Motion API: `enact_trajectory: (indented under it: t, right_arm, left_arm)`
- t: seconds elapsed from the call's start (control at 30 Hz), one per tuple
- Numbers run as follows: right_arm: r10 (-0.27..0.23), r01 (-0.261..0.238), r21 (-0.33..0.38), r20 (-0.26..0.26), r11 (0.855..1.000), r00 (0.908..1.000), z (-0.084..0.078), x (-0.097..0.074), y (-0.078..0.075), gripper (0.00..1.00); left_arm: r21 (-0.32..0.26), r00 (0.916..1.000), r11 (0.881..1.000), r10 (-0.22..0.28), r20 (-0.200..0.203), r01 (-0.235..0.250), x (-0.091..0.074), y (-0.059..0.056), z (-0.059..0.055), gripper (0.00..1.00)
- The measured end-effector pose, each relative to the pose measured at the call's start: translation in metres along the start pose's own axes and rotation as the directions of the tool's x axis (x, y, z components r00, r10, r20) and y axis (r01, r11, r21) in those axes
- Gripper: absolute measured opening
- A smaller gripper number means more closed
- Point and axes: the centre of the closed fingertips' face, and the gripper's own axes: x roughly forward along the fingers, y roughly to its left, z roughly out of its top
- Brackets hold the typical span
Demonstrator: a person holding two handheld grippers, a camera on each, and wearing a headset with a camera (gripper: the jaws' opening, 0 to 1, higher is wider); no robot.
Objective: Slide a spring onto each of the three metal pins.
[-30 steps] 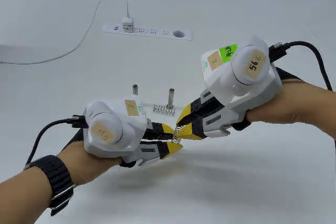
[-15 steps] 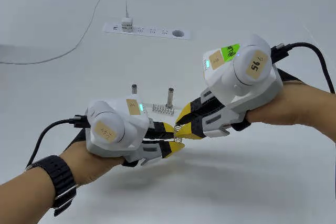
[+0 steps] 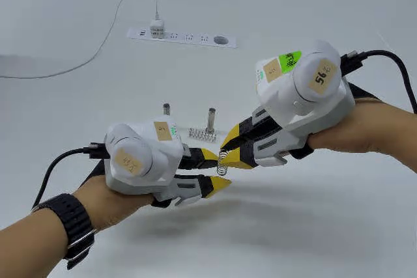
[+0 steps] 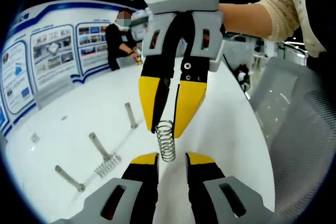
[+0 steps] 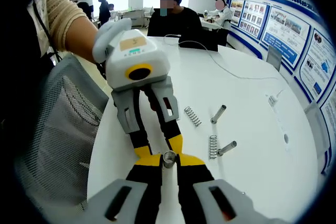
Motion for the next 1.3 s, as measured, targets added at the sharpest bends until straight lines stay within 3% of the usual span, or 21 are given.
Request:
enact_trajectory:
  t: [0.63,1.3]
  right_arm:
    - [-0.058,0.058,0.051,0.009,0.997,0.9983,-0.011,-0.017,-0.017,0.11]
    - [-0.144,0.140,0.115,0.020,0.983,0.9894,-0.022,-0.041,-0.041,0.11]
  left_arm:
    - [-0.067,0.9966,0.995,0.081,0.016,-0.079,-0.020,0.012,-0.008,0.43]
    - [-0.142,0.9839,0.976,0.175,0.037,-0.168,-0.048,0.028,-0.017,0.55]
